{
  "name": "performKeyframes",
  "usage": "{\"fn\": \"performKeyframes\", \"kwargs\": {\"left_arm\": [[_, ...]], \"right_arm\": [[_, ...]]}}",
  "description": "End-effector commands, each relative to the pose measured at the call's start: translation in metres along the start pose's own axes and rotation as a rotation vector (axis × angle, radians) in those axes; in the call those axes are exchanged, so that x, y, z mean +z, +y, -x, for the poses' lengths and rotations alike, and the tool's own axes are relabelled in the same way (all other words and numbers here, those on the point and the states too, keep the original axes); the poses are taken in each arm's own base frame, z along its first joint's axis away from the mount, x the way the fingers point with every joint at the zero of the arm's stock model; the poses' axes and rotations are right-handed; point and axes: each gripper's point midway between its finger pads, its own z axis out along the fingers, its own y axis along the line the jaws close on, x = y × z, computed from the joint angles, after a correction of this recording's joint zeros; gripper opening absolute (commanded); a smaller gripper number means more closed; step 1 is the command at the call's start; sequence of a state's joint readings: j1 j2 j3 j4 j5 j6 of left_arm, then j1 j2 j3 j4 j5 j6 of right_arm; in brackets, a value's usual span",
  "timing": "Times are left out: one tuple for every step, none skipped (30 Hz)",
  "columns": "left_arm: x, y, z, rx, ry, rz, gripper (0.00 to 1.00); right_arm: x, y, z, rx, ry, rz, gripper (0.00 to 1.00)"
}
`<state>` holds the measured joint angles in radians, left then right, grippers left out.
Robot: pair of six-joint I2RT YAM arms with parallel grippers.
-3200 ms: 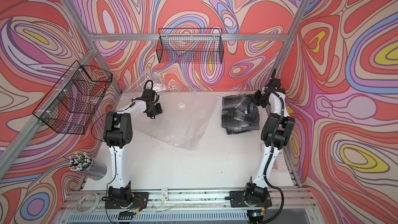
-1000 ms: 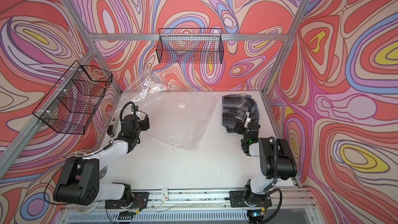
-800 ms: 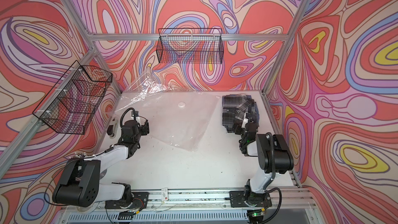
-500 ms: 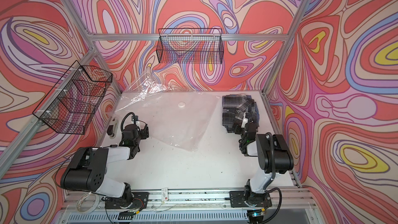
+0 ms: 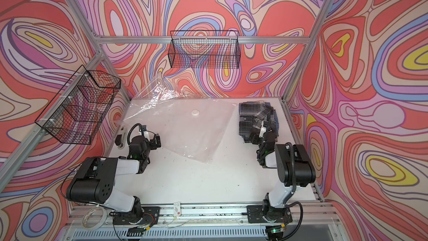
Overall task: Take the shirt out of the vacuum bag
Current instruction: Reset both arms
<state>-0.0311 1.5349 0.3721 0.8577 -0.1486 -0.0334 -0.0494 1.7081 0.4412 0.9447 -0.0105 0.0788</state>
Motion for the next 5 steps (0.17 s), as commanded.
{"fn": "performKeyframes", "kwargs": {"left_arm": [[0.0010, -0.0034, 0.0082, -0.001, -0.035, -0.018, 1.00], [0.0010, -0.0028, 0.0078, 0.000, -0.035, -0.016, 1.00], [0.0002, -0.0020, 0.0083, 0.001, -0.038, -0.010, 1.00], [-0.0008, -0.0010, 0.0081, 0.001, -0.041, 0.000, 1.00], [-0.0023, -0.0004, 0.0087, 0.000, -0.055, 0.009, 1.00]], "right_arm": [[0.0028, 0.0014, 0.0112, -0.023, -0.038, -0.004, 0.99], [0.0027, 0.0014, 0.0115, -0.023, -0.039, -0.004, 0.99], [0.0027, 0.0013, 0.0116, -0.022, -0.040, -0.004, 0.98], [0.0029, 0.0018, 0.0122, -0.023, -0.041, -0.002, 0.98], [0.0028, 0.0016, 0.0121, -0.022, -0.041, -0.003, 0.98]]}}
